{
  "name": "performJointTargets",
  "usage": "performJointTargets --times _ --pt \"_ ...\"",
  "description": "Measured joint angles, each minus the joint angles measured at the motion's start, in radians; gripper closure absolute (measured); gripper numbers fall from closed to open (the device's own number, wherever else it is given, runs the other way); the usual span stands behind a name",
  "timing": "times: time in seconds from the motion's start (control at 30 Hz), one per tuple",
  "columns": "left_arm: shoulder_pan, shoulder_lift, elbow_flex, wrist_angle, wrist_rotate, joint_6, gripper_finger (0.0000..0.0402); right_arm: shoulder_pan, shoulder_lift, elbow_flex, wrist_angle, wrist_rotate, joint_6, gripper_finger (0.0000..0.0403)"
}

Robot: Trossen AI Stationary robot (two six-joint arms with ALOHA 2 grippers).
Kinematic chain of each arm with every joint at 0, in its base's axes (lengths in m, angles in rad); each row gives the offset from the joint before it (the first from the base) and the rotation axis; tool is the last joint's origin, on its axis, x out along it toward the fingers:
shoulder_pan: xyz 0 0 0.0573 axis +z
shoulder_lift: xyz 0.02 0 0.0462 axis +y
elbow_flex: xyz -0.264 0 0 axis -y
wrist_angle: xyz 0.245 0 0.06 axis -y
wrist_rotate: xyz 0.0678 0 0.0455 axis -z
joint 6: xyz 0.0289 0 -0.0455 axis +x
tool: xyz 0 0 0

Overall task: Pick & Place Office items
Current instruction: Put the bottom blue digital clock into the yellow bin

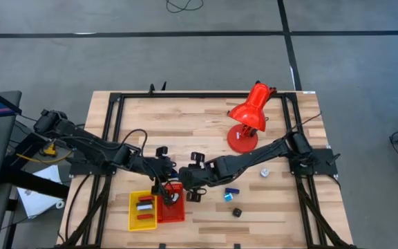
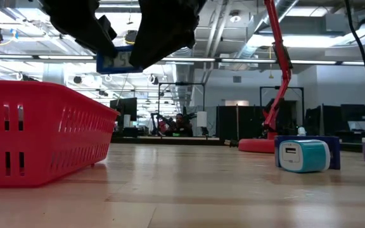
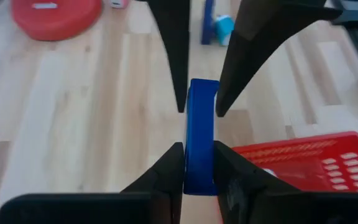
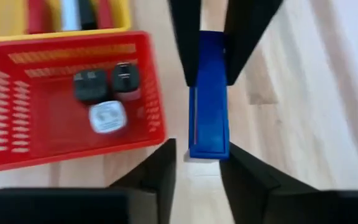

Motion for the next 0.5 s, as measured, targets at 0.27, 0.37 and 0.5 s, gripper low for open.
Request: performJointTargets --times 0.27,0.37,0.5 --pt "-0.003 -0.047 -0.001 -0.021 0.058 -0.029 0.0339 0.013 -0.010 0.000 -0.060 0.031 -0.029 0.0175" --pt "-0.022 -0.107 -0.001 -0.081 0.066 -0.079 0.0339 0.048 -0.029 0.001 -0.137 0.154 0.006 0.0138" --pt "-0.094 -0.163 -0.001 -0.135 0.064 -0.144 0.0339 0.106 -0.055 -0.044 -0.194 0.306 0.078 0.0113"
